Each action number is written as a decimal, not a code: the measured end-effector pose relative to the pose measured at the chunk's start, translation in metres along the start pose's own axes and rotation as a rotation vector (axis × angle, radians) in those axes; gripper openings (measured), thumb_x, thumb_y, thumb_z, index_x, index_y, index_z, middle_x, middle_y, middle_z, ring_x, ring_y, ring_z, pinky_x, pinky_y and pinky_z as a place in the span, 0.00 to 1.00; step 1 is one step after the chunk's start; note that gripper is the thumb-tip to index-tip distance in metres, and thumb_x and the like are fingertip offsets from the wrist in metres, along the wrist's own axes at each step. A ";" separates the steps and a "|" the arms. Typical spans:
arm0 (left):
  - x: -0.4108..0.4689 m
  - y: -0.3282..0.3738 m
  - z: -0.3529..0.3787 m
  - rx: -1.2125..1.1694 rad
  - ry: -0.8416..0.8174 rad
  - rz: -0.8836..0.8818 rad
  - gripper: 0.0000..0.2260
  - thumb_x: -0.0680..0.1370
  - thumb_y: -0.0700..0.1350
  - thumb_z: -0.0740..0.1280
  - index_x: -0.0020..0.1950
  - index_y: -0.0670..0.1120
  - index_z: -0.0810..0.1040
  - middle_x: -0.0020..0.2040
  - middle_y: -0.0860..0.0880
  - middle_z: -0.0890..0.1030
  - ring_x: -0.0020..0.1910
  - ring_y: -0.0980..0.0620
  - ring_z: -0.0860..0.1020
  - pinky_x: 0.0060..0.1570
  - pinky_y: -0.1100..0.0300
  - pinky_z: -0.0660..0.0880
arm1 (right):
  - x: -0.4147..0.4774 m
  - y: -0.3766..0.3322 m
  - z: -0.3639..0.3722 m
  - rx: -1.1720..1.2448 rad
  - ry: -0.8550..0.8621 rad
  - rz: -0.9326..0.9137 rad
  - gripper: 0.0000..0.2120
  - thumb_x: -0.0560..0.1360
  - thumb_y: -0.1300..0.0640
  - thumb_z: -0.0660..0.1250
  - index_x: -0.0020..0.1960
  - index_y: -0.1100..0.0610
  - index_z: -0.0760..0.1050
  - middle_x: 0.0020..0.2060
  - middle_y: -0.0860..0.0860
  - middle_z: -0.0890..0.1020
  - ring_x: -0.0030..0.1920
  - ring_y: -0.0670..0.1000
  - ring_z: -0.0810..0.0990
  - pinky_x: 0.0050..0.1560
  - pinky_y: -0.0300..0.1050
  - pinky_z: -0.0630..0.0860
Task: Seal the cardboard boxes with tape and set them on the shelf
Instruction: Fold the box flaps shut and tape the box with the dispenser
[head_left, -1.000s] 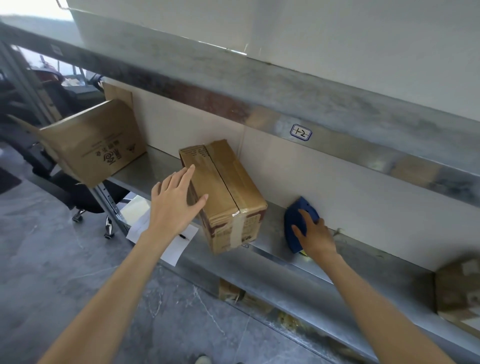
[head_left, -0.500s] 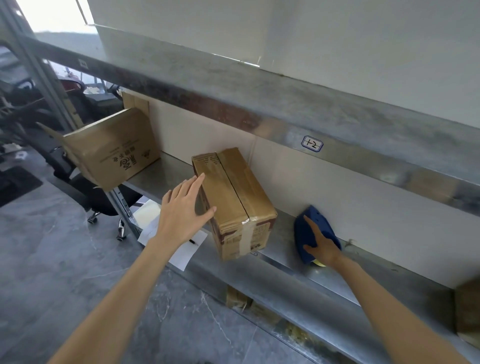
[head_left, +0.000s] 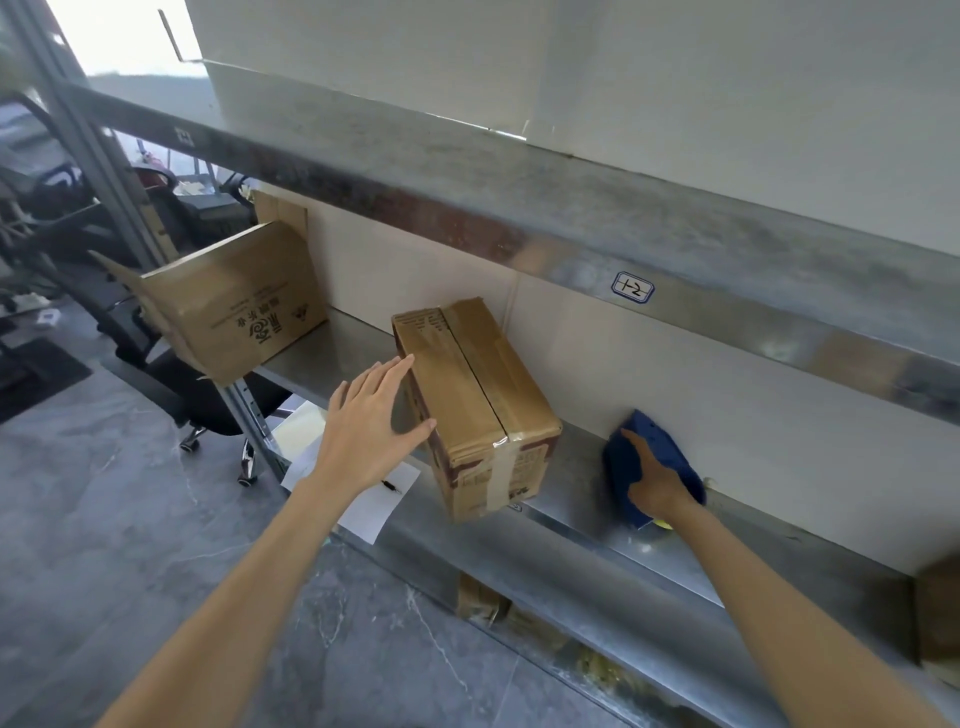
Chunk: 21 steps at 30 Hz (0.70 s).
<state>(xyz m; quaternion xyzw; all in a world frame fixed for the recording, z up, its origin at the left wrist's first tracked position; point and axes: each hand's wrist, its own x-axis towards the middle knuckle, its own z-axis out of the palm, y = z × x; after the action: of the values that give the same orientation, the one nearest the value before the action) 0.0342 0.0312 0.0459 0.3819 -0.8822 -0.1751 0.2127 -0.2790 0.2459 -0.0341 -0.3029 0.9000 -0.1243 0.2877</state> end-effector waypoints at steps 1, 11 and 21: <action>0.000 0.000 0.000 -0.010 0.005 0.003 0.36 0.76 0.60 0.70 0.79 0.53 0.60 0.78 0.52 0.64 0.78 0.49 0.59 0.77 0.44 0.54 | -0.006 -0.004 0.000 -0.020 0.048 0.007 0.39 0.78 0.67 0.57 0.79 0.41 0.43 0.47 0.55 0.76 0.40 0.54 0.76 0.38 0.44 0.72; 0.014 0.009 0.004 -0.158 0.032 0.127 0.27 0.75 0.54 0.73 0.73 0.52 0.71 0.71 0.52 0.74 0.71 0.49 0.69 0.71 0.45 0.64 | -0.083 -0.049 -0.057 -0.292 0.542 -0.409 0.26 0.81 0.43 0.60 0.77 0.37 0.56 0.34 0.52 0.80 0.30 0.51 0.75 0.33 0.47 0.75; 0.028 0.044 -0.022 -0.466 -0.172 0.286 0.20 0.77 0.44 0.73 0.68 0.54 0.77 0.65 0.60 0.78 0.64 0.64 0.74 0.67 0.62 0.69 | -0.116 -0.107 -0.072 -0.448 0.480 -0.950 0.24 0.79 0.40 0.57 0.74 0.36 0.57 0.21 0.48 0.63 0.21 0.48 0.63 0.23 0.50 0.69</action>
<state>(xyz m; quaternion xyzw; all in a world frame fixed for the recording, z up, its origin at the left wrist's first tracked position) 0.0016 0.0351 0.0916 0.1780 -0.8780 -0.3728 0.2418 -0.1958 0.2370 0.1180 -0.6906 0.7097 -0.1114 -0.0834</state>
